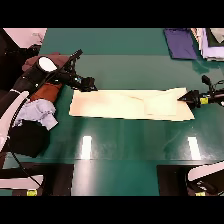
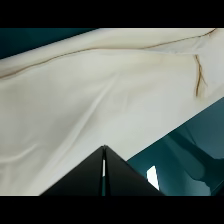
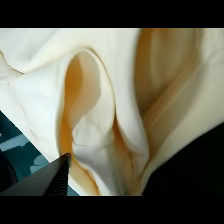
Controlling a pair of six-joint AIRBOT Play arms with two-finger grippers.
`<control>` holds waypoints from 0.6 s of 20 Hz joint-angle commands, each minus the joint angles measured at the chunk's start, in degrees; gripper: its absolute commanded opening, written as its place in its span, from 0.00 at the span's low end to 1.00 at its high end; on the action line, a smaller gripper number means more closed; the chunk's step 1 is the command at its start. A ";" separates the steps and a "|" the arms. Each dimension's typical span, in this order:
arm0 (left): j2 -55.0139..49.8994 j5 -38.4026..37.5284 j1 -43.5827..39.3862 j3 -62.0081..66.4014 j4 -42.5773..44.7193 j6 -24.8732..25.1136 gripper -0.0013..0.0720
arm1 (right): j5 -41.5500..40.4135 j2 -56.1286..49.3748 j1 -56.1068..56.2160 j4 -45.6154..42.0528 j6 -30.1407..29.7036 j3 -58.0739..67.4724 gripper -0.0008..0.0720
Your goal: Fold the shirts.
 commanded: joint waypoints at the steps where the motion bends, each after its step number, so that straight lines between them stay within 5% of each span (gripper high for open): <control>1: 0.00 0.13 -0.09 0.07 0.04 -0.07 0.06 | 1.31 -0.22 1.55 -0.20 -0.81 0.02 0.63; 2: -0.02 0.11 -0.09 0.07 0.02 -0.15 0.06 | 1.33 -0.22 1.62 -0.17 -0.81 0.02 0.40; 3: 0.00 -0.15 -0.09 0.07 0.02 -0.44 0.06 | 1.57 -0.15 1.62 -0.13 -0.81 0.04 0.04; 12: -9.84 3.34 -8.76 9.55 0.04 -2.45 0.06 | 2.05 16.02 5.55 -0.13 11.30 0.04 0.03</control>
